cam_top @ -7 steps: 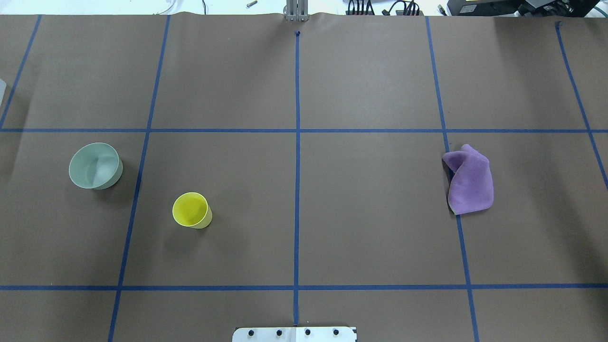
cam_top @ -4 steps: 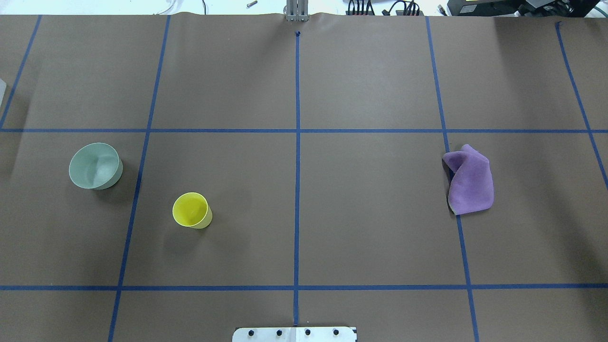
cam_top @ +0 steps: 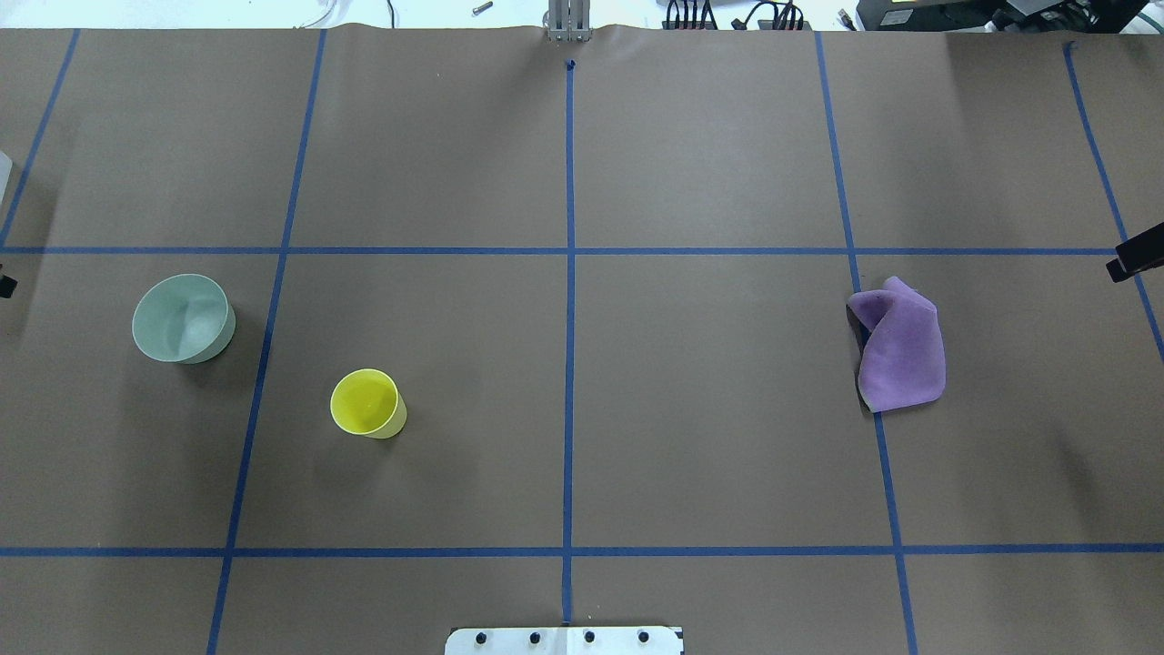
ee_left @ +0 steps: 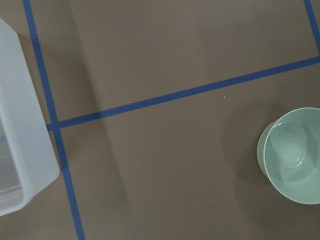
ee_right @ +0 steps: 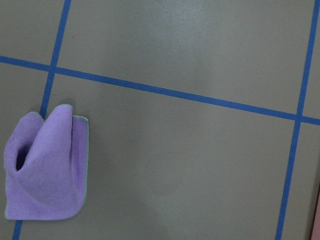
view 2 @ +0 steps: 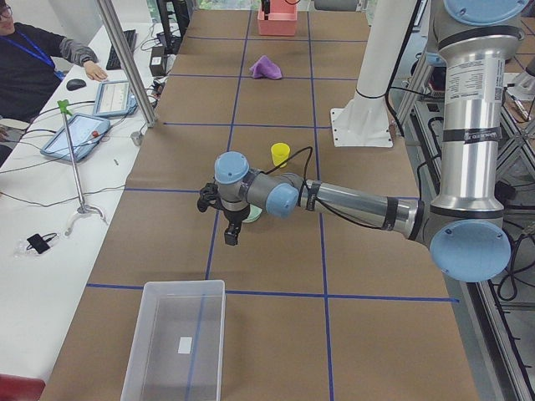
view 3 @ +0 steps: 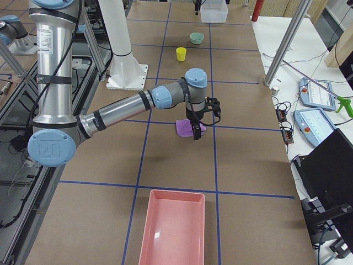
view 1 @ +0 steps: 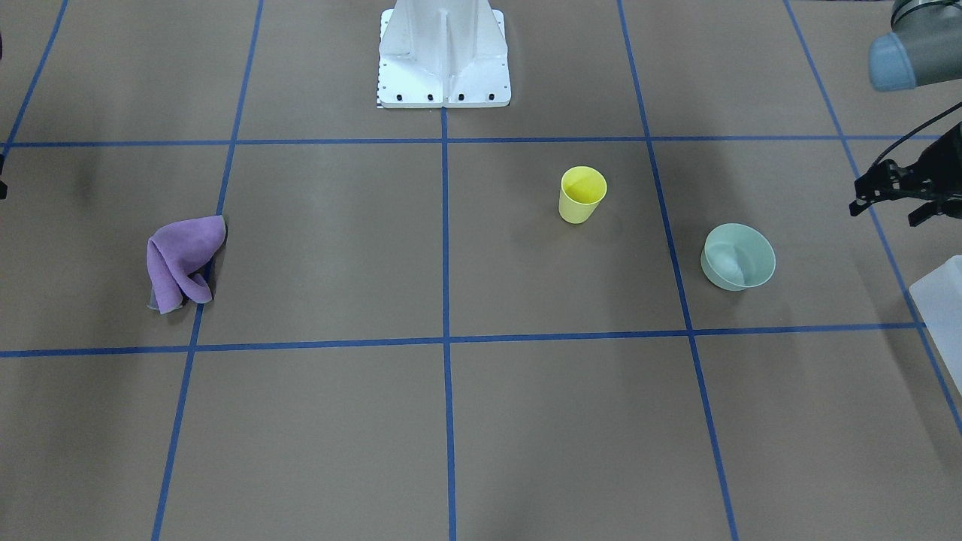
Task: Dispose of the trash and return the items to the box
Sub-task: 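Grasp the pale green bowl with the left gripper and lift it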
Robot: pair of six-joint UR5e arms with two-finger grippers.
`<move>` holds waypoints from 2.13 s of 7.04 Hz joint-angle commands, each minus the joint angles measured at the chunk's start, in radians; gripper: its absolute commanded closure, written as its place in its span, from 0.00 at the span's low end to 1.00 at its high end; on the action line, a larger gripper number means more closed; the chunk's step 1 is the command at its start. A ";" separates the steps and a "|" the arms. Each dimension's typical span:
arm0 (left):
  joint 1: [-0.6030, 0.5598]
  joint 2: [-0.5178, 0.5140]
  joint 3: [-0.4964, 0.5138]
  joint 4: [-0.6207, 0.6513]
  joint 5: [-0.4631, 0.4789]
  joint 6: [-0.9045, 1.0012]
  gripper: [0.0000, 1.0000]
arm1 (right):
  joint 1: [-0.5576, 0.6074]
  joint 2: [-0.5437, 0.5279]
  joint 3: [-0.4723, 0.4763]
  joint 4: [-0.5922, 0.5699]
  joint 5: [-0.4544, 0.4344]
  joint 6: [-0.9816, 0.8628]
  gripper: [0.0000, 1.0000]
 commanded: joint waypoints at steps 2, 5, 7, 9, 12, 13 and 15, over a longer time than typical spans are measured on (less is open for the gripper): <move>0.198 -0.074 0.178 -0.296 0.066 -0.359 0.02 | -0.017 0.003 0.002 0.000 -0.007 0.012 0.00; 0.225 -0.102 0.185 -0.301 0.065 -0.364 0.25 | -0.017 0.003 0.002 0.000 -0.009 0.012 0.00; 0.241 -0.130 0.206 -0.300 0.066 -0.357 1.00 | -0.017 0.003 0.002 0.000 -0.009 0.012 0.00; 0.246 -0.137 0.196 -0.300 0.062 -0.355 1.00 | -0.017 0.003 0.002 0.000 -0.015 0.012 0.00; 0.083 -0.124 0.177 -0.254 -0.059 -0.192 1.00 | -0.017 0.003 0.002 0.000 -0.017 0.012 0.00; -0.030 -0.124 0.173 -0.132 -0.079 -0.085 1.00 | -0.017 0.003 0.002 0.000 -0.017 0.012 0.00; -0.232 -0.172 0.206 0.145 -0.073 0.243 1.00 | -0.018 0.003 0.002 0.000 -0.015 0.012 0.00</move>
